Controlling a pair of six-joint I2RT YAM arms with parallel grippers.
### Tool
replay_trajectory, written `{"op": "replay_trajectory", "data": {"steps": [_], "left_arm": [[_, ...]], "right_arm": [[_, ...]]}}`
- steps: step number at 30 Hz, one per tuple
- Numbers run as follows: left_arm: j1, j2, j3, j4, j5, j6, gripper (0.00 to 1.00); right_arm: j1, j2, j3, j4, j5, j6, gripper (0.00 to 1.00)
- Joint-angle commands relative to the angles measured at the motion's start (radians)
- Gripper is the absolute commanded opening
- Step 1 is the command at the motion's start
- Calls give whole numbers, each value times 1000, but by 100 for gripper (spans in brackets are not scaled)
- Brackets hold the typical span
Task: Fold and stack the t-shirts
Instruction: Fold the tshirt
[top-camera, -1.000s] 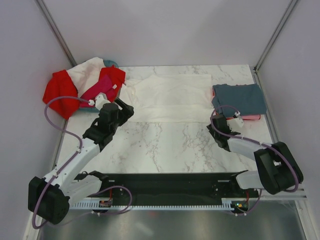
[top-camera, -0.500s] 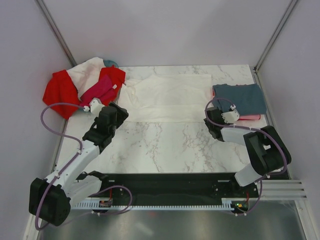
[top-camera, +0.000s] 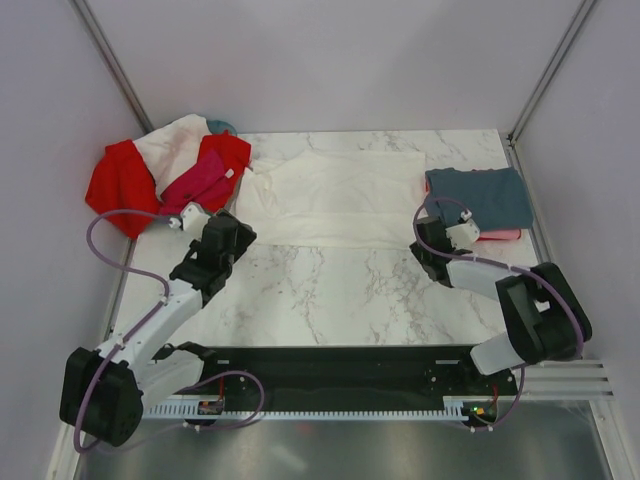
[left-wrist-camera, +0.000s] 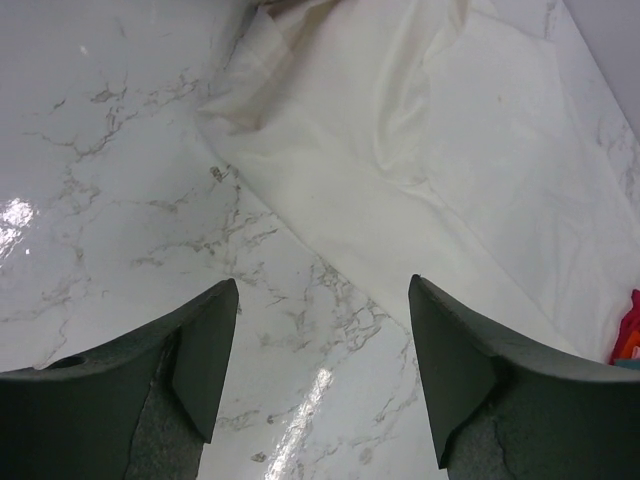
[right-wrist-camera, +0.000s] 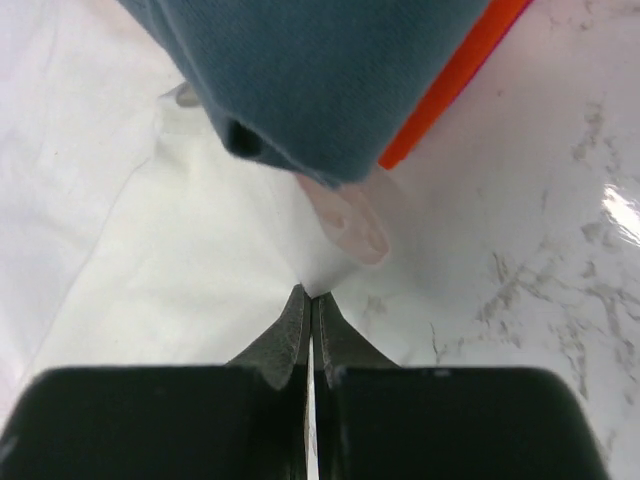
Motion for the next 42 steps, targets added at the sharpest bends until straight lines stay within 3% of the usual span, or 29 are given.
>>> {"op": "replay_trajectory", "data": {"steps": [1,7,11,18,21,25,29,33,38,42], "left_arm": [[4,6,-26,33,-43,-54,76],[2,31,-59,37,-32,-50,75],[4,31,-108,71,-32,-48,74],[7,1,-162,145,-50,25,74],[30,20,-145,195,-7,114,72],[133,89,-110,267,200,175,71],[156,173,-63,346,333,281,72],[156,254,-32,386,442,337,64],[156,302,-40,429,497,383,66],[156,386,2,367,435,389,64]], "right_arm": [[0,-107,-57,-64,-75,-66,0],[-66,-248,-173,-144,-186,-149,0],[-164,-359,-245,-187,-206,-215,0],[-207,-486,-255,-280,-195,-285,0],[-221,-489,-253,-291,-195,-296,0],[-226,-466,-239,-290,-203,-308,0],[-229,-436,-222,-290,-217,-324,0],[-229,-420,-209,-293,-225,-336,0],[-232,-403,-203,-290,-235,-342,0],[-235,-391,-195,-290,-240,-342,0]]}}
